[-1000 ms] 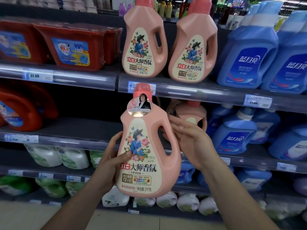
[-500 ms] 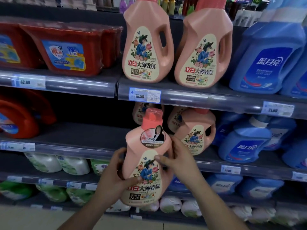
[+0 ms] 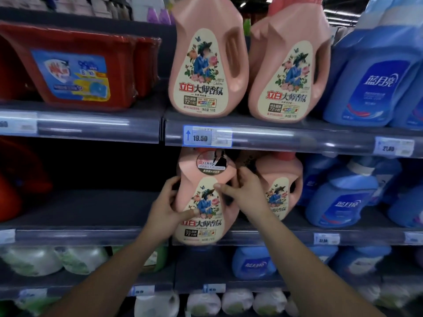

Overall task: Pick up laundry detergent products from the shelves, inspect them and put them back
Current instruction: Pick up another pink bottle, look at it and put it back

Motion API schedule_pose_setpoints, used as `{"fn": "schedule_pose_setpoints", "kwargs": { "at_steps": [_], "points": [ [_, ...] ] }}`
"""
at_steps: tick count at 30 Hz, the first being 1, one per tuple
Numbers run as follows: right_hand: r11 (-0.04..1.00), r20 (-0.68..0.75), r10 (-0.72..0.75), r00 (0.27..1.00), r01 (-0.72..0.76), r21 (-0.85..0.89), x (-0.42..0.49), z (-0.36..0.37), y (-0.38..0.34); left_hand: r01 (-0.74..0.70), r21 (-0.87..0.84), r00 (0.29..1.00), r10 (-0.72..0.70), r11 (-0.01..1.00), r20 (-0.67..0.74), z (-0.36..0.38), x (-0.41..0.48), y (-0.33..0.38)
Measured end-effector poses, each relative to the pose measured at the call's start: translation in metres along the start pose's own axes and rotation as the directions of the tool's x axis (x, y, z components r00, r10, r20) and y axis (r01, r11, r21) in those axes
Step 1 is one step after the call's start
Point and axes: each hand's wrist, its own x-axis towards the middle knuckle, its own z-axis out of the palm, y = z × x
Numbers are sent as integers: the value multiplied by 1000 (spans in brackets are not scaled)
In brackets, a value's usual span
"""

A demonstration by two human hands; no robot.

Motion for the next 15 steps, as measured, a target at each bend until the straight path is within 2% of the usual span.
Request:
{"fn": "schedule_pose_setpoints", "kwargs": {
  "at_steps": [2,5,8,12,15],
  "points": [
    [1000,-30,20,999,-20,0,11,7,8,-8,4,1000,8,1000,13,0,15,-11],
    [1000,-18,-27,999,27,-7,21,17,17,-43,-9,999,43,999,29,1,33,-29],
    [999,-80,-46,996,44,-29,25,21,20,-86,-30,995,87,996,41,2,49,-38],
    [997,-120,-17,993,8,-78,30,20,26,-58,-42,995,61,997,79,5,62,-43],
    [984,-99,-44,994,26,-175,32,18,26,-21,-14,996,22,1000,82,4,65,-44]
  ]
}}
